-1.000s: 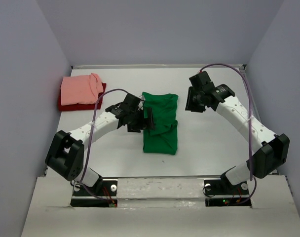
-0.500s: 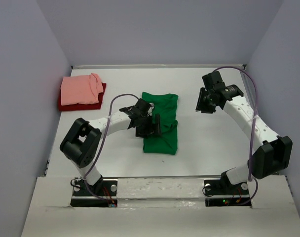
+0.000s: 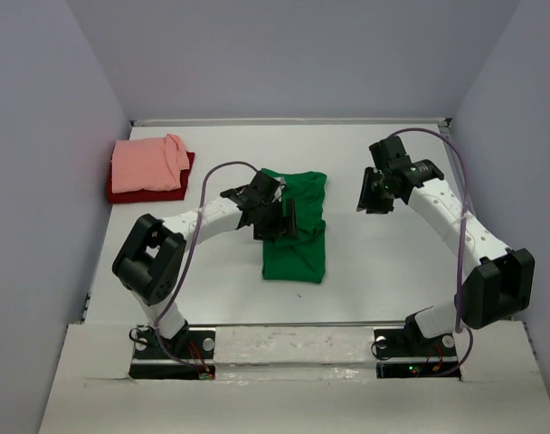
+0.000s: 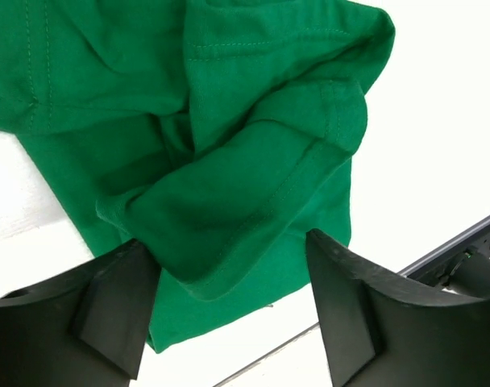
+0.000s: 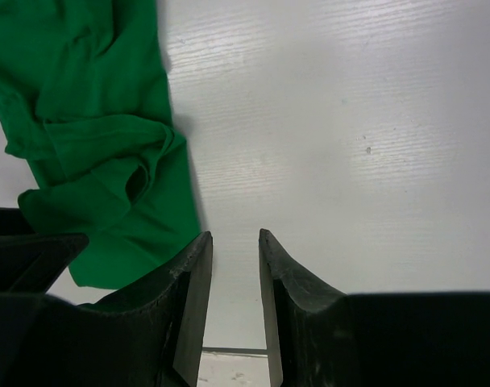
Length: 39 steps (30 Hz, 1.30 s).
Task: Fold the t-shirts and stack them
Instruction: Fold the tshirt
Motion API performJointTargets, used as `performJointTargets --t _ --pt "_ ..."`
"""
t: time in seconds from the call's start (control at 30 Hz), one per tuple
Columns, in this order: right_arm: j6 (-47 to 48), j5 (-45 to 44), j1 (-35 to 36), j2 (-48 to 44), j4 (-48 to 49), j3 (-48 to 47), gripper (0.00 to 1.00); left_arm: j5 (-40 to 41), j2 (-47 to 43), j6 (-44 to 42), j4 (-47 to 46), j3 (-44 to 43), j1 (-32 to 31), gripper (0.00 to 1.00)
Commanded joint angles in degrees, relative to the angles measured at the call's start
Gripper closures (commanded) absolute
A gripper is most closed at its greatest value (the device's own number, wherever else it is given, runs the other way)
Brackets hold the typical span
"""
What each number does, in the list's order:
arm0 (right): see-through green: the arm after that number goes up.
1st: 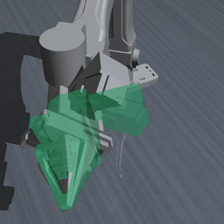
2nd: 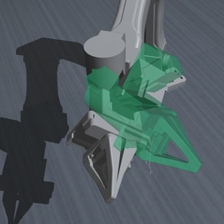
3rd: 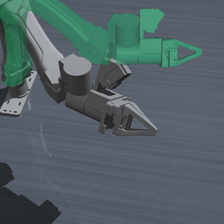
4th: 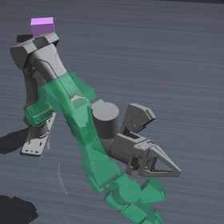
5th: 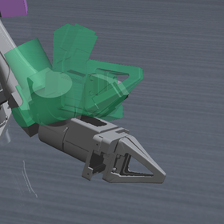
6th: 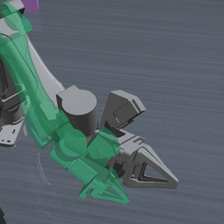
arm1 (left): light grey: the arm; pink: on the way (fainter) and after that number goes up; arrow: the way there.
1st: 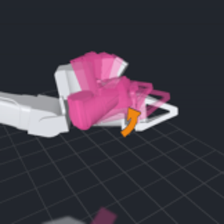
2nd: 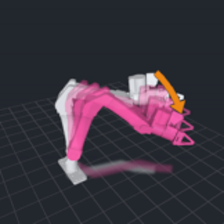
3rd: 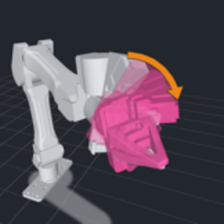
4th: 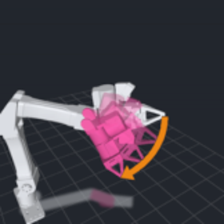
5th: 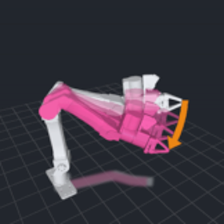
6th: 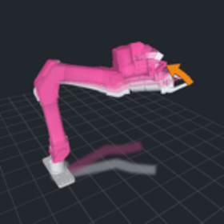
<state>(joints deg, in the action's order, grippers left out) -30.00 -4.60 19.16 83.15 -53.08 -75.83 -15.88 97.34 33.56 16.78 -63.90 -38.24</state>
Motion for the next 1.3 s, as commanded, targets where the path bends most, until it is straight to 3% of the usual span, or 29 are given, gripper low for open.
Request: performJointTargets --t 0.0,0.1,0.3,0.4,0.43,0.47,0.7,1.07,1.27 --pt "0.6 0.6 -0.3 -0.4 2.0 0.2 0.65 0.8 -1.5 -0.6 1.6 -1.9 -0.3 0.28" --pt "0.6 0.5 -0.3 -0.4 2.0 0.1 0.66 0.7 -1.4 -0.4 1.4 -1.5 -0.3 0.37" --pt "0.5 0.3 -0.3 0.3 2.0 -0.2 0.66 0.8 -1.4 -0.3 1.5 -1.6 -0.3 0.67" --pt "0.5 0.3 -0.3 0.5 2.1 -0.1 0.66 0.8 -1.6 -0.6 2.1 -2.0 -0.3 0.75" --pt "0.6 0.6 -0.3 0.6 2.1 -0.2 0.66 0.7 -1.9 -0.7 2.0 -2.0 -0.3 0.85" --pt "0.6 0.7 -0.3 0.8 2.1 -0.2 0.66 0.5 -2.0 -0.9 2.1 -2.3 -0.2 0.88" --pt "1.0 2.3 -0.3 1.0 2.5 0.7 0.67 1.3 -2.9 -2.1 4.5 -5.2 3.3 0.86" --pt "2.7 4.1 -0.3 1.8 3.3 1.7 0.69 0.1 -1.4 -4.3 5.3 -7.7 10.9 0.63" --pt "5.0 8.7 0.6 3.6 3.9 2.0 0.73 -0.6 1.0 -5.0 4.3 -8.3 12.5 0.63"
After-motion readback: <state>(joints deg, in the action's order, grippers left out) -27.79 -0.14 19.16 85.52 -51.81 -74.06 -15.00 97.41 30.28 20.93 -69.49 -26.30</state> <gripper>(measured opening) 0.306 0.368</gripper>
